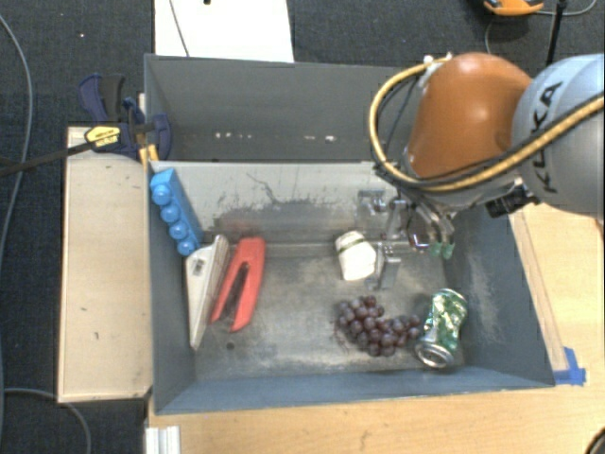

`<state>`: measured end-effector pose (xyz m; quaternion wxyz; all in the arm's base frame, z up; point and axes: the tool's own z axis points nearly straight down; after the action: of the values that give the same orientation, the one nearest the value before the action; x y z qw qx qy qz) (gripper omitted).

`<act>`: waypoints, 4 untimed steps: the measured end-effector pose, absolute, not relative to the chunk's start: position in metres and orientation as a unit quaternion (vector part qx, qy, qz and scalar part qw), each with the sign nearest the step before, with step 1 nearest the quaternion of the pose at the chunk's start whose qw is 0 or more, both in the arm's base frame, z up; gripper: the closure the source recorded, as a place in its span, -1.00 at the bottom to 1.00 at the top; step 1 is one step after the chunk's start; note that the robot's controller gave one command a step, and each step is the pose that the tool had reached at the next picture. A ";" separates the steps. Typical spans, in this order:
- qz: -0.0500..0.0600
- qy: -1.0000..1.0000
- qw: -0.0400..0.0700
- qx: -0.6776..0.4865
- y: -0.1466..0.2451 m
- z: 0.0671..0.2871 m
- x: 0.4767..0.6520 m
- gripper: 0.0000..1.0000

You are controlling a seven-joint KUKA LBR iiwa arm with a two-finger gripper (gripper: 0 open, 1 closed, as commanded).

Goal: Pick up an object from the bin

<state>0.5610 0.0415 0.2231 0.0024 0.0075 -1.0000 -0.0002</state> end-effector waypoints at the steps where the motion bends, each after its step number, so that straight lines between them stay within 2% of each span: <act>1: 0.000 -1.000 -0.002 0.007 0.041 0.228 0.562 -1.00; 2: 0.000 -1.000 -0.002 0.023 0.028 0.162 0.535 -1.00; 3: 0.000 -0.997 -0.001 0.072 -0.014 0.162 0.477 -1.00; 4: -0.001 -0.999 -0.003 0.038 -0.012 0.147 0.488 -1.00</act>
Offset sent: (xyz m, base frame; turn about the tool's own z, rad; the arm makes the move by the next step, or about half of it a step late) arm -0.0647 -0.0321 -0.1531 -0.0924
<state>0.4884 -0.0118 0.1473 -0.0026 0.0382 -0.9993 -0.0006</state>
